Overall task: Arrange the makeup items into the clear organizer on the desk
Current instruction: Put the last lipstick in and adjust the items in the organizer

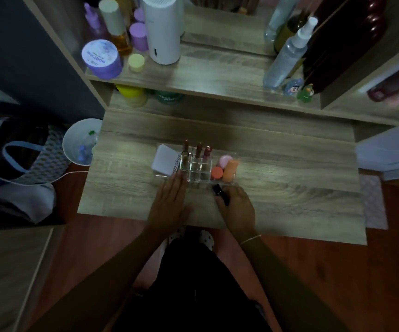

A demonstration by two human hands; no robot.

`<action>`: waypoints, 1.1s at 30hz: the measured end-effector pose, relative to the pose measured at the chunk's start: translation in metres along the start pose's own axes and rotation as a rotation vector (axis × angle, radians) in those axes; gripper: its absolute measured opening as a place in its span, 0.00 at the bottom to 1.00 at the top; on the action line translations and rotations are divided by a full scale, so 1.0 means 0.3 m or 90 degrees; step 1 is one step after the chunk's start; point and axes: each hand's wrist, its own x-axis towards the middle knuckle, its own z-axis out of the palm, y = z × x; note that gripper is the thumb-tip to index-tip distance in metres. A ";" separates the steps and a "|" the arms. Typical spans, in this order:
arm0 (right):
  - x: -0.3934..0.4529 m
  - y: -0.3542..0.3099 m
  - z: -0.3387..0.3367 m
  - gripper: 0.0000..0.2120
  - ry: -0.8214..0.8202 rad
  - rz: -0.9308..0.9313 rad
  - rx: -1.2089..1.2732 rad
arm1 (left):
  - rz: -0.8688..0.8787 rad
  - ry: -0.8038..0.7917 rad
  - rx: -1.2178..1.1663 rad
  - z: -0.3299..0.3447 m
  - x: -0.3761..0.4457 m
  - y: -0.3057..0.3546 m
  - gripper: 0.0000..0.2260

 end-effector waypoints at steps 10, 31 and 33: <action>0.014 -0.093 -0.055 0.10 0.086 -0.036 0.152 | -0.015 -0.013 0.018 0.019 0.007 -0.014 0.31; 0.160 -0.243 -0.023 0.10 0.044 -0.147 0.071 | 0.004 0.010 -0.034 -0.002 0.006 -0.011 0.30; 0.163 -0.247 -0.026 0.10 0.040 -0.143 0.059 | 0.007 0.018 -0.031 -0.007 0.004 -0.010 0.30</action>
